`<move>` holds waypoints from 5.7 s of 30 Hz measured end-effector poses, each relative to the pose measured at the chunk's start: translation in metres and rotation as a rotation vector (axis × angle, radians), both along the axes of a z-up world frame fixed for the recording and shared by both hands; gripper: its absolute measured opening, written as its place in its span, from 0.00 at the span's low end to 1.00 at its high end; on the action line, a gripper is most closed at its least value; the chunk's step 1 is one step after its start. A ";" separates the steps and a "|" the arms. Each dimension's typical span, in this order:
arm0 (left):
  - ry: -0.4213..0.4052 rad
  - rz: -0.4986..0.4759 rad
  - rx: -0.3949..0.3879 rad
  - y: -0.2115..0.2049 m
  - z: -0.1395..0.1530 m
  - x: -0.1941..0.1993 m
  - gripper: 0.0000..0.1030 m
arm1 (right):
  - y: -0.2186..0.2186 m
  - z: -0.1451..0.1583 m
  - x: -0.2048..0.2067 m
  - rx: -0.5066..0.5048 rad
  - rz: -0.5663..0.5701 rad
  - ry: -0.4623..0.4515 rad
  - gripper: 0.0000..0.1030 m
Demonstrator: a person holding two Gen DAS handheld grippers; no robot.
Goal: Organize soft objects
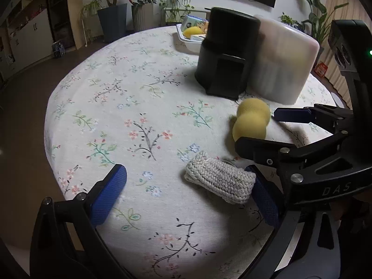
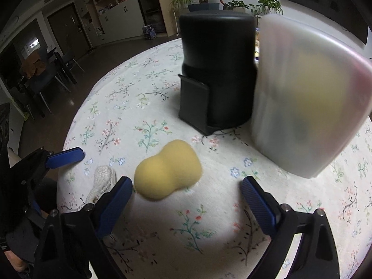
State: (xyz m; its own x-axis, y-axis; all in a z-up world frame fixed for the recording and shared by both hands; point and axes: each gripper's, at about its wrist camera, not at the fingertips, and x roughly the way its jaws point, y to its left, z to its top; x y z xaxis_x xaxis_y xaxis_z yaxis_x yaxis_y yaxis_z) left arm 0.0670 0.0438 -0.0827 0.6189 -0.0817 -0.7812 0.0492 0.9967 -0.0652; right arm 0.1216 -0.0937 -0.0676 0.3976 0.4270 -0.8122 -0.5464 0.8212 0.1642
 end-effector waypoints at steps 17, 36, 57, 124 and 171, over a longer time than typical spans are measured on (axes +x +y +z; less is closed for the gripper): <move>-0.033 -0.036 -0.002 -0.001 -0.001 0.007 0.51 | -0.002 0.003 -0.004 -0.011 0.045 -0.001 0.54; -0.050 -0.117 -0.104 -0.002 0.015 -0.011 0.46 | -0.045 0.015 -0.040 0.042 -0.027 0.006 0.48; -0.146 -0.257 -0.111 0.000 0.127 0.041 0.46 | -0.176 0.096 -0.004 -0.019 -0.198 -0.103 0.48; 0.029 -0.566 0.075 -0.086 0.053 0.338 1.00 | -0.120 0.051 0.336 -0.048 -0.244 0.106 0.82; -0.296 0.058 0.100 -0.067 0.137 -0.014 1.00 | -0.110 0.133 -0.101 0.026 -0.466 -0.458 1.00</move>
State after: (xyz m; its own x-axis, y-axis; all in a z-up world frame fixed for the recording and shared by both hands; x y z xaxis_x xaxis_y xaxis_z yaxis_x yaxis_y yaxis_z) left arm 0.0530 -0.0233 0.0548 0.8220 0.0287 -0.5688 -0.0058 0.9991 0.0420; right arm 0.0203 -0.2039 0.0657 0.8492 0.1433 -0.5083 -0.1536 0.9879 0.0220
